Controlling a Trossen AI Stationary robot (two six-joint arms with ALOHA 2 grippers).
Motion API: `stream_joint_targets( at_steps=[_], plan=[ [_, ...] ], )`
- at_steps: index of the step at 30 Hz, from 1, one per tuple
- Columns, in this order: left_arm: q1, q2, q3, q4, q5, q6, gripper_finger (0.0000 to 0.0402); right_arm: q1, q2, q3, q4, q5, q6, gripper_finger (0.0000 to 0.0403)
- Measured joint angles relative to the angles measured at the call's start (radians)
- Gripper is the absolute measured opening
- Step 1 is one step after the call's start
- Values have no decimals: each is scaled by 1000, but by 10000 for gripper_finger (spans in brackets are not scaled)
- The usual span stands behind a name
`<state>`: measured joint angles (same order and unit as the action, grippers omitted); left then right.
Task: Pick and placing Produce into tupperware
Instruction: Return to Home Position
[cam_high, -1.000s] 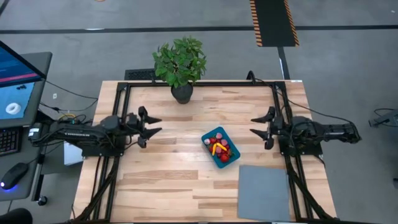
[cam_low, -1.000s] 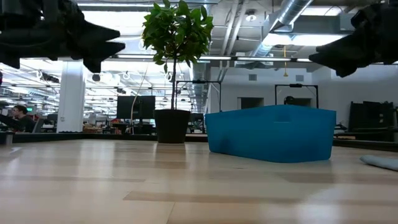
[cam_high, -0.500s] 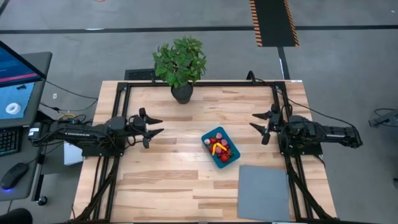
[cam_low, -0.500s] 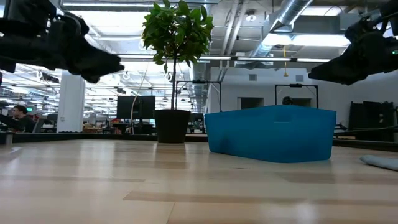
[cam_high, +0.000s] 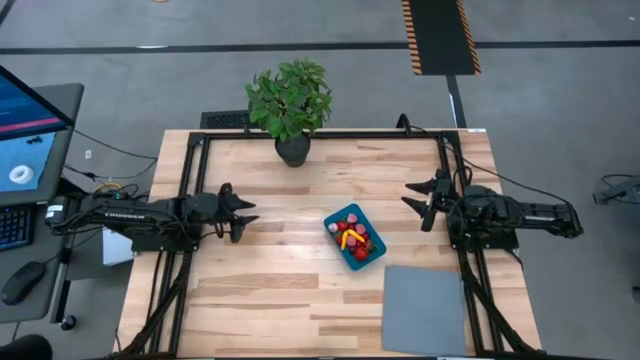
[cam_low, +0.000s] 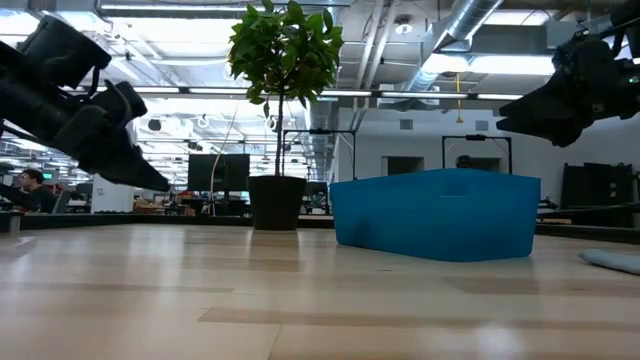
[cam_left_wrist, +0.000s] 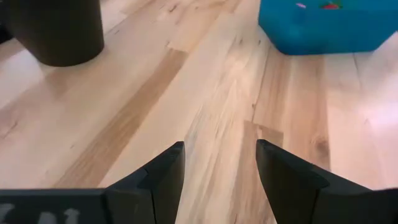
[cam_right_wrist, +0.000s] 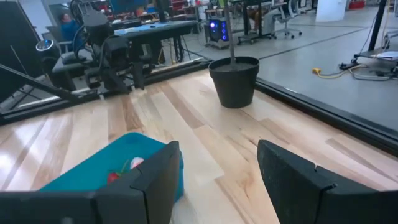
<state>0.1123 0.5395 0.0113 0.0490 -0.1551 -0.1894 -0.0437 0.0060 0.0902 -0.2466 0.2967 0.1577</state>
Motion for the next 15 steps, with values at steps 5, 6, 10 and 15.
stream_joint_targets(
  at_steps=[5, 6, 10, 15],
  plan=[
    [0, 7, 0, 2, 11, 21, 187, 0, 0, 0, 0, 0, 0, 240],
    [0, 7, 0, 1, 11, 20, 187, 0, 0, 0, 0, 0, 0, 240],
    [0, -36, 0, -2, 13, 11, 187, 0, -2, 0, 0, 0, 0, 240],
    [-7, -242, 0, -2, 12, 22, 187, 11, -4, 0, 0, 0, 0, 240]
  ],
)
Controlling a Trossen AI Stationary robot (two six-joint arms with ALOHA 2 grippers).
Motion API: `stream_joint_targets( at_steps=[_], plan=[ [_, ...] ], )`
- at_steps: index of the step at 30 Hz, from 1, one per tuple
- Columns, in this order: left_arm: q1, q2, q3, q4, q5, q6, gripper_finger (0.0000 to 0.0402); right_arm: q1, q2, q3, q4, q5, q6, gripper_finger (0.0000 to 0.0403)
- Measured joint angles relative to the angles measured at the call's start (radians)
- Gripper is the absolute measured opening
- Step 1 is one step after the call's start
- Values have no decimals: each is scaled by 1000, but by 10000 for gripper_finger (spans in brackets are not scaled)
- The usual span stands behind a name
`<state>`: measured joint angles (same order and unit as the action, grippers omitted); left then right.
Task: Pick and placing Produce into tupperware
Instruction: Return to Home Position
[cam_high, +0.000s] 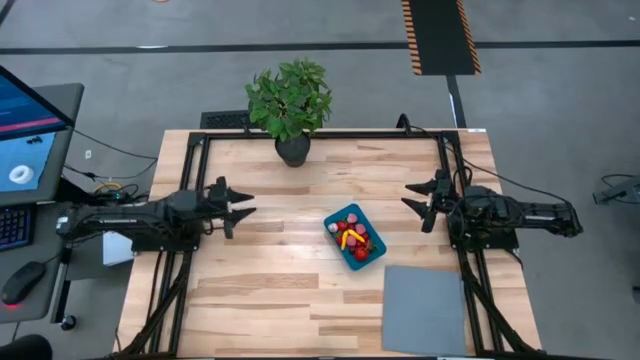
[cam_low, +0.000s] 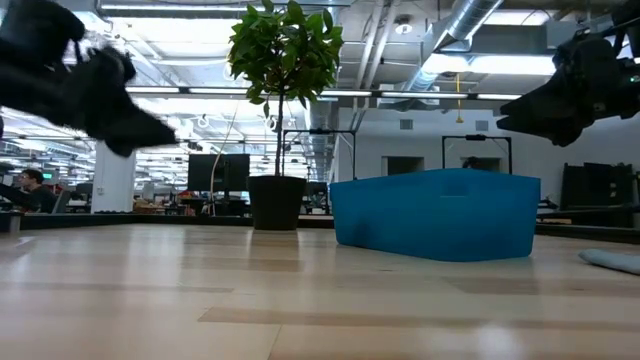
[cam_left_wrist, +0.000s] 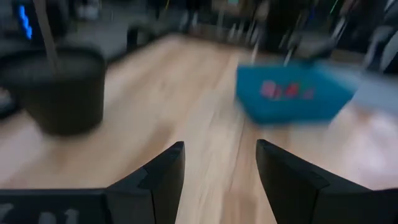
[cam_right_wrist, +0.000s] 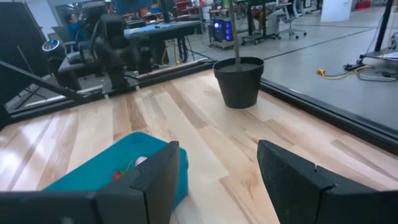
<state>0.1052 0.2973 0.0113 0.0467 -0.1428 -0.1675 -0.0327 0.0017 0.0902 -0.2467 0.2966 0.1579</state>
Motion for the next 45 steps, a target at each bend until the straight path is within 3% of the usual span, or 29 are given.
stream_joint_targets(
  at_steps=[8, 20, 45],
  plan=[
    [-25, -298, 0, 3, 1, -10, 187, 24, 0, 0, 0, -1, 0, 240],
    [-178, -296, -2, 8, -13, -11, 187, 89, 0, 0, 1, -5, 0, 240],
    [-179, -296, -5, 10, -14, -11, 187, 70, 5, 0, 1, -5, 0, 240]
  ],
)
